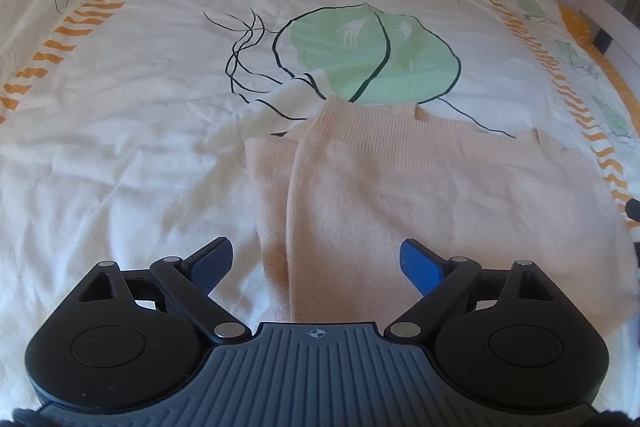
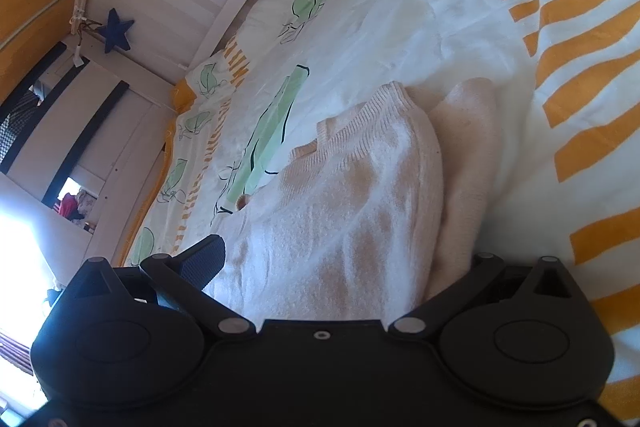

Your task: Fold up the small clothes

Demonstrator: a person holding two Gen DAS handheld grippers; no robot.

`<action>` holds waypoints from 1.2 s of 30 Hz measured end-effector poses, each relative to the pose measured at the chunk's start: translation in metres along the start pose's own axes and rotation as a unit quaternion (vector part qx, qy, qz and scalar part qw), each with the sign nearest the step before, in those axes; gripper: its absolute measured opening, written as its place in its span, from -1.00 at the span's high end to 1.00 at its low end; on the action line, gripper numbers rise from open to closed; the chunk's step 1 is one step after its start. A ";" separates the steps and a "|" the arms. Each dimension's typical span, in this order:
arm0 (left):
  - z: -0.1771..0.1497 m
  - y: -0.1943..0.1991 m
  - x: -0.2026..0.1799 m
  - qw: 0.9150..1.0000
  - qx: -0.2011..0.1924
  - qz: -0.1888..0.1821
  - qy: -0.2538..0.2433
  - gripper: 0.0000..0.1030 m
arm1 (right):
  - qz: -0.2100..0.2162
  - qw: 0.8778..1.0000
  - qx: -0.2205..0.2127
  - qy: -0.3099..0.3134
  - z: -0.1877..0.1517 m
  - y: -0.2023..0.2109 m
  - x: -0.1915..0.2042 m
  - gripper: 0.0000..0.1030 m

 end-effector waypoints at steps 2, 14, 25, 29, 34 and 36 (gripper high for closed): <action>0.000 0.000 0.000 1.000 0.000 0.001 -0.001 -0.77 | -0.001 1.000 0.003 0.005 0.000 0.000 0.001 -1.00; 0.009 0.005 0.006 1.000 -0.010 0.004 0.006 -0.77 | -0.023 0.999 0.028 0.023 -0.006 -0.003 0.008 0.25; 0.033 0.040 0.024 0.999 -0.047 0.000 0.026 -0.77 | -0.084 0.995 -0.012 0.057 0.006 0.022 0.077 0.42; 0.036 0.051 0.030 0.998 -0.052 -0.007 0.030 -0.77 | -0.096 0.993 0.001 0.075 0.005 0.010 0.114 0.42; 0.042 0.068 0.038 0.996 -0.071 -0.020 0.047 -0.77 | -0.098 0.990 0.019 0.100 -0.010 -0.019 0.159 0.42; 0.044 0.074 0.042 0.995 -0.079 -0.023 0.054 -0.77 | -0.093 0.989 0.029 0.107 -0.019 -0.032 0.174 0.42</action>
Point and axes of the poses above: each gripper's, at about its wrist camera, not at the fingertips, and y roughly against the way its jaws point, x to its left, z to its top, the point moved 5 cm from there along -y, roughly the way its jaws point, and after that the axes turned 13 degrees about -z, right-handed, at the moved point
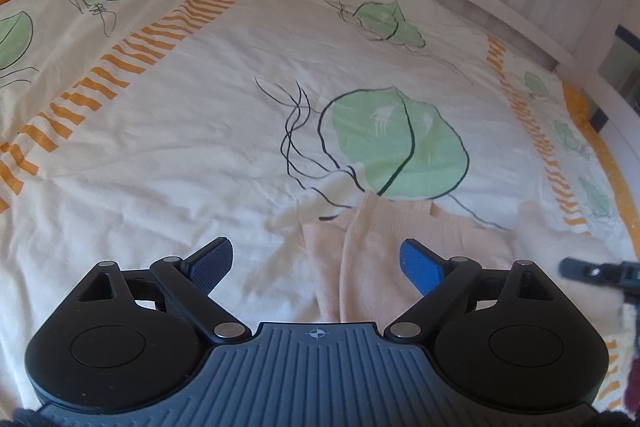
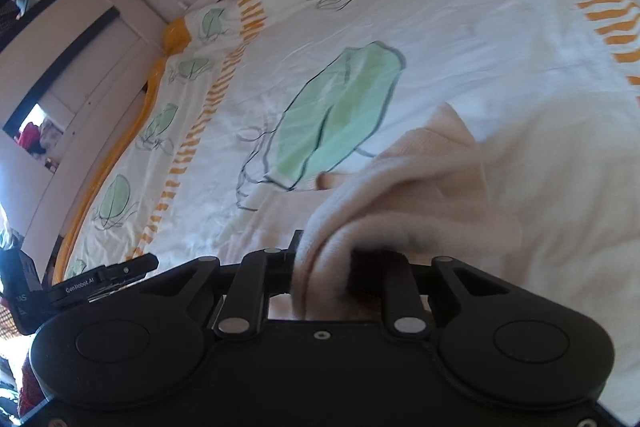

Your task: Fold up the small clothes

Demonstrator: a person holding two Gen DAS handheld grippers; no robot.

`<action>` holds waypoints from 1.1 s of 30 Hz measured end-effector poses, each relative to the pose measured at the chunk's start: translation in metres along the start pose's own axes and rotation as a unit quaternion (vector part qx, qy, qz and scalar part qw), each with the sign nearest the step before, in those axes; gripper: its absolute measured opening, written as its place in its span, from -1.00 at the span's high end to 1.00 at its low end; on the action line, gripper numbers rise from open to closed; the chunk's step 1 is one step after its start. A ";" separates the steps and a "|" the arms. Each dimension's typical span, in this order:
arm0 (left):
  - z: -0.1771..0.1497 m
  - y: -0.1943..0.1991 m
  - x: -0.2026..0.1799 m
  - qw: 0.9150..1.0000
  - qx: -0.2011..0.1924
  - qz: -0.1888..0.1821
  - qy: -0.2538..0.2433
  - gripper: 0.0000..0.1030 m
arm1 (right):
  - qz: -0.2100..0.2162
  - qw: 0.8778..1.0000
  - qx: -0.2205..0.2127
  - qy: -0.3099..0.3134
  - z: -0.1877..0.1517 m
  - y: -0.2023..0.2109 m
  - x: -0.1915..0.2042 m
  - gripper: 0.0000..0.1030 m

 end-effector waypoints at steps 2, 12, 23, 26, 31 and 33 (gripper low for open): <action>0.002 0.004 0.002 1.000 -0.004 -0.003 0.005 -0.77 | 0.001 1.000 0.008 0.010 -0.005 -0.011 0.017 0.44; 0.005 0.009 0.005 1.000 -0.001 -0.014 0.007 -0.77 | -0.029 0.998 0.020 0.052 -0.037 -0.049 0.076 0.44; 0.003 0.002 0.012 1.000 0.012 -0.011 0.017 -0.77 | -0.009 0.995 0.015 0.096 -0.059 -0.073 0.117 -0.24; 0.003 0.000 0.015 1.000 0.015 -0.009 0.020 -0.77 | 0.024 0.995 0.011 0.094 -0.060 -0.072 0.120 -0.24; 0.004 -0.002 0.017 1.000 0.014 -0.005 0.024 -0.77 | 0.050 0.993 -0.022 0.101 -0.058 -0.051 0.116 -0.24; 0.003 -0.004 0.017 1.000 0.017 -0.004 0.023 -0.77 | 0.048 0.993 -0.035 0.100 -0.056 -0.040 0.107 -0.24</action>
Point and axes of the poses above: each gripper's, at about its wrist camera, not at the fingertips, and y roughly against the way its jaws point, x to its left, z to its top, the point moved 5 cm from there along -y, roughly the way its jaws point, and after that the axes turned 13 degrees about -z, right-handed, at the moved point
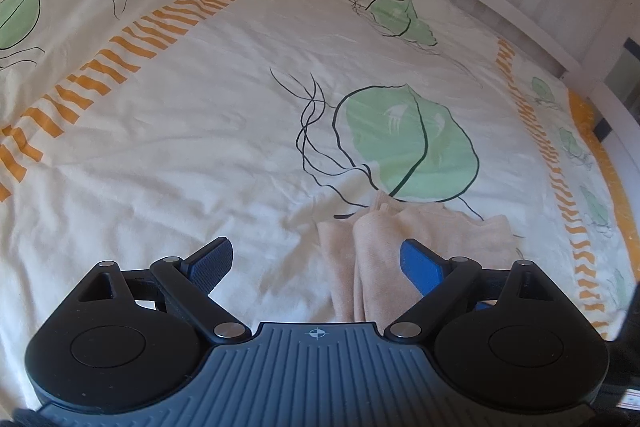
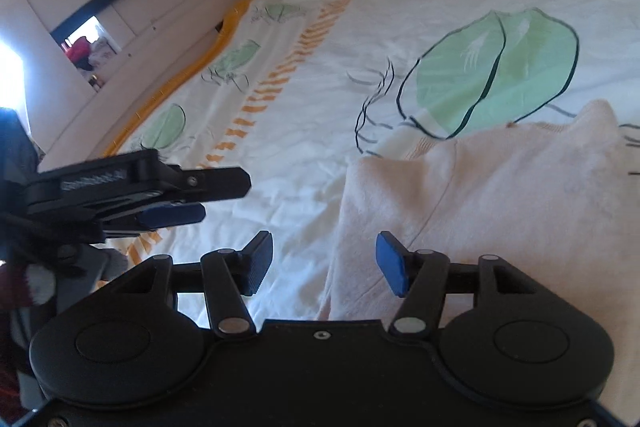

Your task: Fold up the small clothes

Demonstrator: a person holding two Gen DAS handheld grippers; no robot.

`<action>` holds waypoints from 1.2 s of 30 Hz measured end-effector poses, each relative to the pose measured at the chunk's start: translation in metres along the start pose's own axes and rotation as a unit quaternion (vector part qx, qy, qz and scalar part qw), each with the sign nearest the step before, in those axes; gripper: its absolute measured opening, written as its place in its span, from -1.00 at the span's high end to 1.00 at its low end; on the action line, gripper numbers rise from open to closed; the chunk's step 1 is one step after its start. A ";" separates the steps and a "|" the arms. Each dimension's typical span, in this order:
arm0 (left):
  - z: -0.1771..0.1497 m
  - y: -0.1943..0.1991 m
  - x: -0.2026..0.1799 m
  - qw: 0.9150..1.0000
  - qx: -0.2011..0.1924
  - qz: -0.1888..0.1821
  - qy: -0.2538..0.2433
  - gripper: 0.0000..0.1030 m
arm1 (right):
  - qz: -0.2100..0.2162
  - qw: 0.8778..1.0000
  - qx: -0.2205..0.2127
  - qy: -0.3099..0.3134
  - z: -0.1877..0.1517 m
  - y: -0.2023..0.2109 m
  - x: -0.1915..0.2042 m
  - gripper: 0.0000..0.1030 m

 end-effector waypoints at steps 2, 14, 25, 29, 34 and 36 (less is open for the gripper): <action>-0.001 -0.003 -0.001 1.000 0.004 0.001 -0.003 -0.77 | -0.007 1.000 -0.009 0.007 -0.003 0.012 -0.005 -0.24; -0.024 -0.030 -0.007 0.997 0.059 -0.037 0.014 -0.77 | -0.051 0.978 -0.034 0.197 -0.068 0.044 0.027 -0.55; -0.030 -0.033 -0.008 0.994 0.075 -0.074 0.036 -0.78 | -0.147 0.885 -0.055 0.439 -0.112 0.014 0.057 0.39; -0.031 -0.032 -0.014 0.992 0.072 -0.094 0.038 -0.79 | -0.117 0.941 -0.073 0.310 -0.082 0.032 0.034 0.72; -0.035 -0.038 -0.021 0.984 0.090 -0.141 0.064 -0.80 | -0.096 0.971 -0.094 0.198 -0.052 0.056 0.007 0.72; -0.040 -0.043 -0.022 0.977 0.107 -0.166 0.083 -0.80 | -0.090 0.976 -0.093 0.174 -0.046 0.060 0.000 0.72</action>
Point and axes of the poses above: each gripper's, at about its wrist camera, not at the fingertips, and y roughly against the way its jaws point, x to its left, z to its top, the point moved 5 cm from there along -y, roughly the way its jaws point, and after that the axes turned 13 degrees about -z, right-handed, at the moved point
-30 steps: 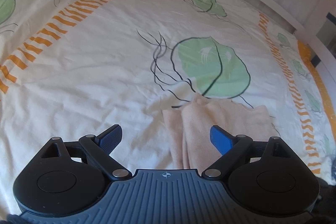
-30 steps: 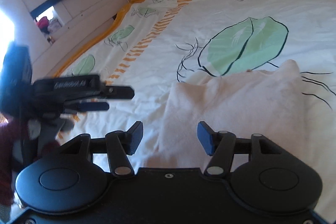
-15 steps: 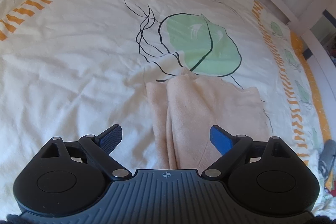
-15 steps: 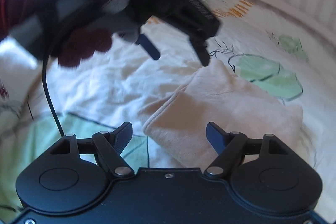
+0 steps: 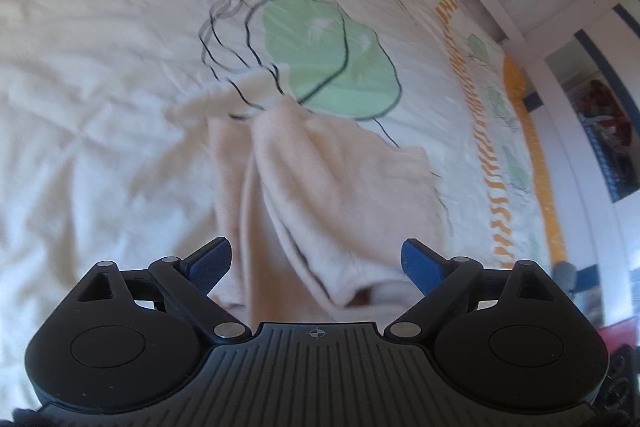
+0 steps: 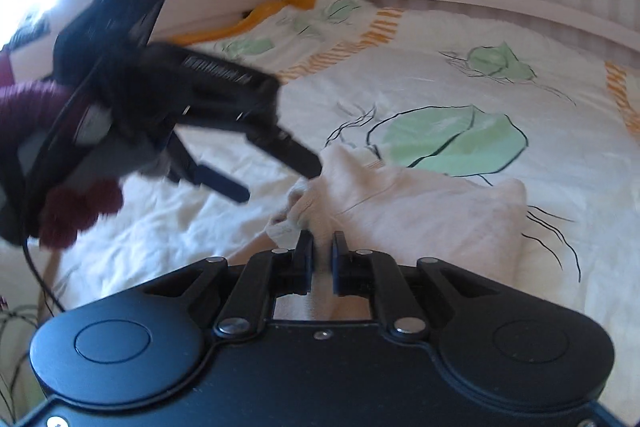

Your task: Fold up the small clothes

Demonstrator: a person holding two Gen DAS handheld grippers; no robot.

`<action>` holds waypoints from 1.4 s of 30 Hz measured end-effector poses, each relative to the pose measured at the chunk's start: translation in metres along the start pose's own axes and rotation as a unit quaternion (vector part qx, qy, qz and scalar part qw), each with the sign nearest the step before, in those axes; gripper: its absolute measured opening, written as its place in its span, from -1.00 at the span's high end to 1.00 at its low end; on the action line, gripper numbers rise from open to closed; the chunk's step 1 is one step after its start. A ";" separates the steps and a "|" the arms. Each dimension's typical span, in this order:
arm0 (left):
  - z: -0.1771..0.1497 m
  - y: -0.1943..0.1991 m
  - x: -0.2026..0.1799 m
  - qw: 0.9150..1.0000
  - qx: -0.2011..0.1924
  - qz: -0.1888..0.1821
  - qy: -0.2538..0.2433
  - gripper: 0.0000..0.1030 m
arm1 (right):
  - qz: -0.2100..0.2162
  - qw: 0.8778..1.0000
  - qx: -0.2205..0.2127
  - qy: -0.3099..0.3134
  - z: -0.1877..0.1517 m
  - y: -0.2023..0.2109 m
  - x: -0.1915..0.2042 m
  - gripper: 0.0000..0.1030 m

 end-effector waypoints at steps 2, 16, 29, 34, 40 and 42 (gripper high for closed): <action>-0.004 -0.007 0.001 1.000 0.013 -0.018 0.015 -0.81 | 0.004 1.000 0.002 -0.018 0.001 -0.001 -0.005 0.72; 0.011 -0.045 0.029 0.995 -0.023 -0.066 0.066 -0.80 | 0.023 1.000 0.003 -0.003 -0.013 -0.001 0.001 0.72; 0.034 -0.056 0.013 0.999 -0.031 0.021 -0.016 0.80 | 0.021 1.000 -0.001 -0.001 -0.022 -0.004 0.007 0.72; 0.046 -0.040 -0.018 0.994 -0.034 0.013 -0.107 0.81 | 0.012 0.999 -0.034 0.009 -0.012 0.005 0.017 0.72; 0.051 -0.056 0.016 0.994 -0.004 0.051 -0.097 0.78 | 0.021 0.997 0.011 0.078 -0.026 -0.039 0.060 0.62; 0.050 -0.060 0.033 0.994 -0.007 0.063 -0.085 0.65 | 0.028 0.993 0.034 0.106 -0.038 -0.050 0.072 0.44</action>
Point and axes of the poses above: each gripper's, at about its wrist camera, not at the fingertips, and y roughly against the way its jaws point, x to its left, z to its top, the point moved 5 cm from there along -y, roughly the way its jaws point, and after that the axes turned 13 degrees about -z, right-handed, at the moved point
